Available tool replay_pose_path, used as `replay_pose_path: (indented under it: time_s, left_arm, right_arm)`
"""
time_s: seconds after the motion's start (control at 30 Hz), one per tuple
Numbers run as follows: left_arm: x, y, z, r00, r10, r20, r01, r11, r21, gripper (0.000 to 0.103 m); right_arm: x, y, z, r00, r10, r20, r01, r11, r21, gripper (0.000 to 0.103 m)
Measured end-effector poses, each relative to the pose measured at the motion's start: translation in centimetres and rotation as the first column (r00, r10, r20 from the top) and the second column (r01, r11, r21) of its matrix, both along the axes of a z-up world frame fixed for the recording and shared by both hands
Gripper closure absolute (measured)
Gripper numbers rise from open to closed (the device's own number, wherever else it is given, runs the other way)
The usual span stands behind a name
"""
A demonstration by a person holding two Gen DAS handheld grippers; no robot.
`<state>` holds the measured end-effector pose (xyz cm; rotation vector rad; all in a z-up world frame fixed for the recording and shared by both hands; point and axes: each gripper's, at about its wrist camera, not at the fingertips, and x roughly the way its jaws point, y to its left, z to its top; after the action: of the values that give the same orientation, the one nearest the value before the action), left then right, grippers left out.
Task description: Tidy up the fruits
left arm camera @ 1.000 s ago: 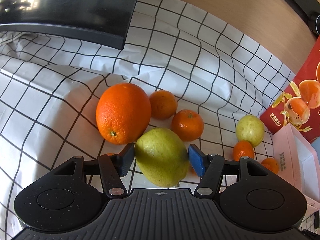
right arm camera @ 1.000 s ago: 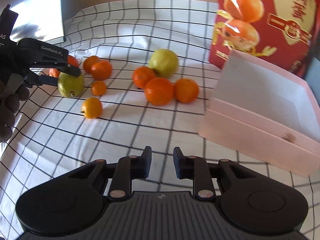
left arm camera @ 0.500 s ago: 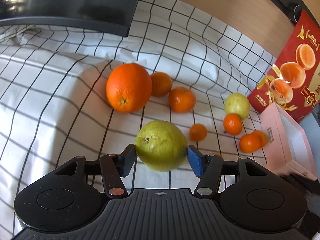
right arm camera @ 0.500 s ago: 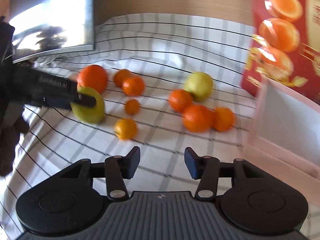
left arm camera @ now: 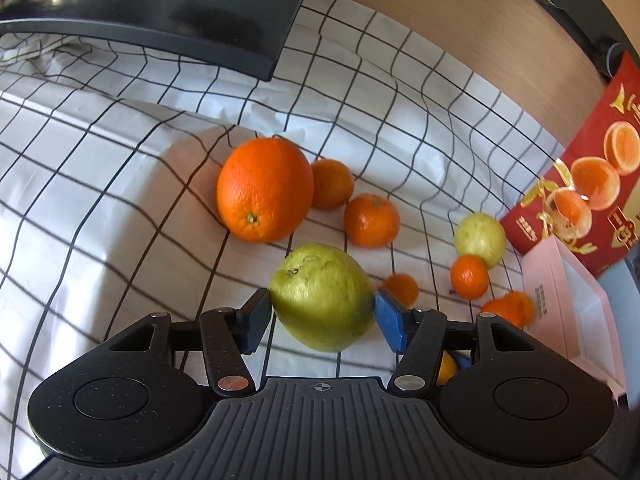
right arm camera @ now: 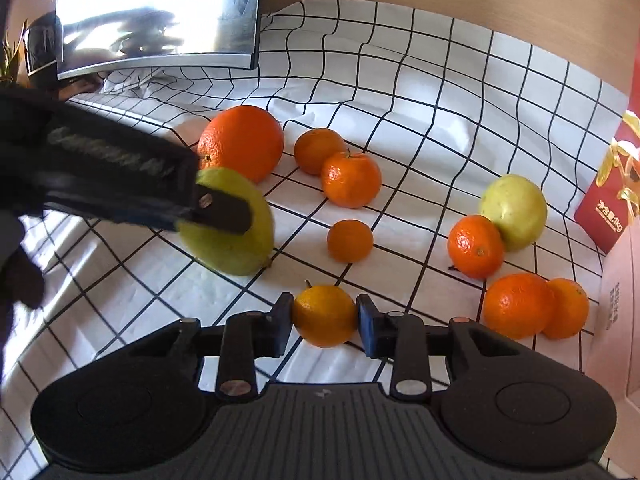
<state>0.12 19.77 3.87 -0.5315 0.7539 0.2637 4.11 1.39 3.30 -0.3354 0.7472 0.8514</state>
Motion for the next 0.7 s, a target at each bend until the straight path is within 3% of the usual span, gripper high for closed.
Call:
replay_pose_path:
  time_s: [0.17, 0.33, 0.43, 0.6, 0.7]
  left_arm:
    - [1.6, -0.1, 0.0, 0.999, 0.038, 0.007, -0.039, 0.999, 0.030, 0.041]
    - [2.5, -0.3, -0.2, 0.993, 0.116, 0.028, -0.117, 0.993, 0.031, 0.041]
    - [3.1, -0.9, -0.1, 0.992, 0.123, 0.031, -0.125, 0.989, 0.074, 0.041]
    - [3.1, -1.9, 0.1, 0.997, 0.077, 0.016, -0.079, 0.987, 0.142, 0.042]
    - [2.1, -2.3, 0.2, 1.000, -0.016, 0.016, 0.013, 0.992, 0.126, 0.043]
  right_arm:
    - [-0.2, -4.3, 1.0, 0.997, -0.069, -0.018, 0.070, 0.997, 0.030, 0.070]
    - [-0.6, -9.0, 1.3, 0.983, -0.186, 0.004, 0.186, 0.983, -0.002, 0.070]
    - [-1.0, -11.8, 1.1, 0.967, -0.256, -0.007, 0.256, 0.967, -0.018, 0.070]
    - [-1.5, -15.9, 0.9, 0.926, -0.376, -0.046, 0.375, 0.927, -0.030, 0.070]
    - [-2.0, -17.5, 0.9, 0.909, -0.414, -0.051, 0.413, 0.910, -0.027, 0.070]
